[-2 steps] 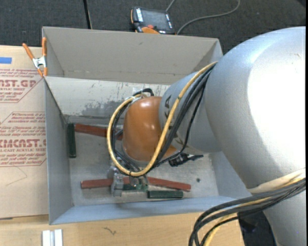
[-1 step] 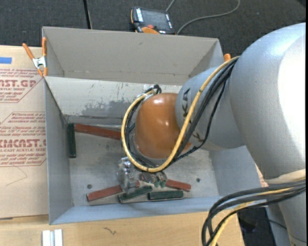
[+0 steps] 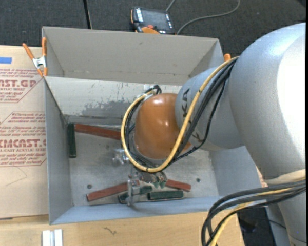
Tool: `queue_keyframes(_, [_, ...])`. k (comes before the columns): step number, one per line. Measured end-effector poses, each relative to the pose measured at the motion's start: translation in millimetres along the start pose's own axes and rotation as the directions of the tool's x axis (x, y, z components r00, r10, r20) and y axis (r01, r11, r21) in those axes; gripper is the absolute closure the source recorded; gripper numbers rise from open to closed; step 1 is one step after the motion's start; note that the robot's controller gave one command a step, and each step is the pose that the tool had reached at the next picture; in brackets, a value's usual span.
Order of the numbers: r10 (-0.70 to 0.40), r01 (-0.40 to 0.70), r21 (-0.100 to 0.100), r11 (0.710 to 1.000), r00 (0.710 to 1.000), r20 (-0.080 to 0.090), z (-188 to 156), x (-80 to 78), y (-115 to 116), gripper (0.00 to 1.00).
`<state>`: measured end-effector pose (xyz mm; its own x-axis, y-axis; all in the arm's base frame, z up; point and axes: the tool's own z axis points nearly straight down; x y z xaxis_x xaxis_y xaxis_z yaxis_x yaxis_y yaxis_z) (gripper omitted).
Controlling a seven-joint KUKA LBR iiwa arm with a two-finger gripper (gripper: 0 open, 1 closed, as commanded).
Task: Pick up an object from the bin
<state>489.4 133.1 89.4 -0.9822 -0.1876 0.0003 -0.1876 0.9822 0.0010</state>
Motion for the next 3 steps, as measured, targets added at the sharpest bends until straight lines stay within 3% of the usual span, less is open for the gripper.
queue_keyframes(1, [0.001, -0.001, 0.000, 1.000, 1.000, 0.000, 0.0, 0.0, -0.2, 1.00])
queue_keyframes(2, [0.000, 0.000, 0.000, 1.000, 1.000, 0.000, 0.0, 0.0, -0.2, 0.00])
queue_keyframes(3, [0.000, 0.000, 0.000, 1.000, 1.000, 0.000, 0.0, 0.0, -0.1, 1.00])
